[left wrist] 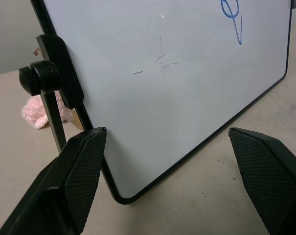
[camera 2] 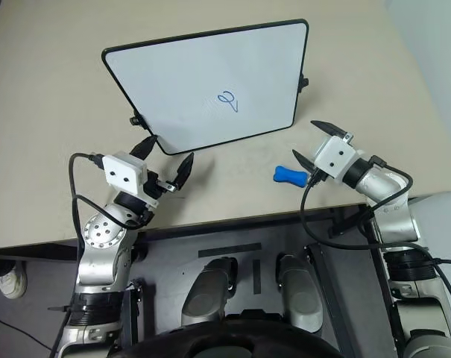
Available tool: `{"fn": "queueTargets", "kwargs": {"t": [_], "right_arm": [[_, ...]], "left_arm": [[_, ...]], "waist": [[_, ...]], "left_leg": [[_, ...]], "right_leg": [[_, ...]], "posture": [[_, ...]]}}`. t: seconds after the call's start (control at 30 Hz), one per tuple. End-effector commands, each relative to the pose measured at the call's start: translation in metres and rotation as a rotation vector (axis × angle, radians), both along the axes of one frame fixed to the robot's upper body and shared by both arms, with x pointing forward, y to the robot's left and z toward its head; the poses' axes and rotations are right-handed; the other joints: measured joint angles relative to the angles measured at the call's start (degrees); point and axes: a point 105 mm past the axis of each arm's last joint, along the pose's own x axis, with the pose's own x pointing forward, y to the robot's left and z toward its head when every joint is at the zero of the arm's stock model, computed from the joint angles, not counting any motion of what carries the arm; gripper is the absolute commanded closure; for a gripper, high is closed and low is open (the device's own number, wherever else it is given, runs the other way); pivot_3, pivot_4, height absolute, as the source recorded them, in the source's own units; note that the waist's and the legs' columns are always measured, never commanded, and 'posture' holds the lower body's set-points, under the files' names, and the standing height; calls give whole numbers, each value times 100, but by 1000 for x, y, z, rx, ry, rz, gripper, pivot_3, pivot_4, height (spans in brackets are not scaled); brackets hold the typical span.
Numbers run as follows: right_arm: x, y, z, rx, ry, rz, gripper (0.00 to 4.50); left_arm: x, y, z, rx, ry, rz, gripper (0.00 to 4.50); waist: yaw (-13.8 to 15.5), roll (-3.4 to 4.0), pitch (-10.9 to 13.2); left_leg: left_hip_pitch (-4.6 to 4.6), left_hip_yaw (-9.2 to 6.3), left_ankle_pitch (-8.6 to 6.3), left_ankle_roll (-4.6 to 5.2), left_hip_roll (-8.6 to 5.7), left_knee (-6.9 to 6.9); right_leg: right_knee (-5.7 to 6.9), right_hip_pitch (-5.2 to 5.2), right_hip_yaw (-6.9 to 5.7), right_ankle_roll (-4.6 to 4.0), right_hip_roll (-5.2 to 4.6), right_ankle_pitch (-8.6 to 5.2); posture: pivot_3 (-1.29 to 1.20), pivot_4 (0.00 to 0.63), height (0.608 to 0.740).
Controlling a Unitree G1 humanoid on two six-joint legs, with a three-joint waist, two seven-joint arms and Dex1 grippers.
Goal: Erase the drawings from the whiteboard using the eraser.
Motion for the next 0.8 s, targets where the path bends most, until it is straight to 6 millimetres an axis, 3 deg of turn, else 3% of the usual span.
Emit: {"fn": "queueTargets", "kwargs": {"t": [0.03,0.47,0.67,0.8], "right_arm": [[-4,-4,11,14,-36,9,919],[-11,-9,12,-13,-11,27,919],[-4,3,10,-11,7,63,919],[-3,7,8,-2,28,84,919]], "left_arm": [[1,-5,15,-3,-56,-3,170],[-7,-13,6,-21,-53,8,170],[-7,-9,10,-20,-69,22,170],[-7,-8,10,-16,-72,25,170]], "waist": [[5,0,0],[20,0,0],[16,0,0],[19,0,0]], "left_leg": [[0,0,0,0,0,0],[-4,1,-3,-2,-1,-1],[-5,2,-13,-2,-1,-2],[-5,2,-15,-1,-1,-3]], "right_leg": [[0,0,0,0,0,0],[-6,1,0,25,0,-16],[-9,-1,1,24,-1,-17],[-9,-2,1,-21,0,8]], "posture": [[0,150,740],[0,150,740],[0,150,740],[0,150,740]]}}
